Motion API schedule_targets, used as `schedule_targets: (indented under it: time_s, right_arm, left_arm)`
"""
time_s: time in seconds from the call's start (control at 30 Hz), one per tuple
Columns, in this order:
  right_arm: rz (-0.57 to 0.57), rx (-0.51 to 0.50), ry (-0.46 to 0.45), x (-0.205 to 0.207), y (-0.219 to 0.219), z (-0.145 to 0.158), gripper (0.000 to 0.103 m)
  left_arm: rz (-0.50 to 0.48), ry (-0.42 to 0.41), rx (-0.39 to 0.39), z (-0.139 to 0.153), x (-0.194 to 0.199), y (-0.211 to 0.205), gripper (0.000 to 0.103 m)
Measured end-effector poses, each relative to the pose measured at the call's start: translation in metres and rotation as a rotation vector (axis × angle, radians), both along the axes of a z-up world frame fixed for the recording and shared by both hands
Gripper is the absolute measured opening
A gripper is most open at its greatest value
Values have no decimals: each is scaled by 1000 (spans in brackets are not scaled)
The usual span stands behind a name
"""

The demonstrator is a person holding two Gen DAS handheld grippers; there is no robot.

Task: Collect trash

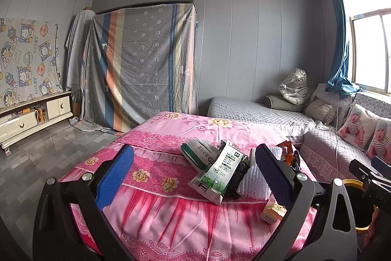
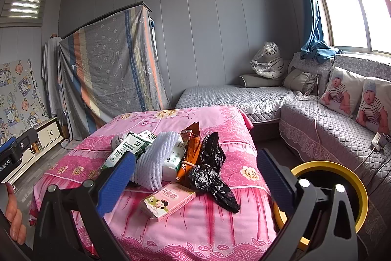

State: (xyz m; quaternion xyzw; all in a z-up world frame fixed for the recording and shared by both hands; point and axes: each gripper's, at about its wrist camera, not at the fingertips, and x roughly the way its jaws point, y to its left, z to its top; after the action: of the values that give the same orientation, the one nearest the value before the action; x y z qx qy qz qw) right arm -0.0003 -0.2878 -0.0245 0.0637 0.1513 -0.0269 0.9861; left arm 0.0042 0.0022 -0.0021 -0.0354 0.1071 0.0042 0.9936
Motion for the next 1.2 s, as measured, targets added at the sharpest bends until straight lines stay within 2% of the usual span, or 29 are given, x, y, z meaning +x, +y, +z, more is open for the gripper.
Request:
schedule_targets:
  time_s: [1.2]
  right_arm:
    - [3, 8, 11, 3, 5, -4, 96]
  left_arm:
    - [-7, 6, -6, 3, -3, 2, 95]
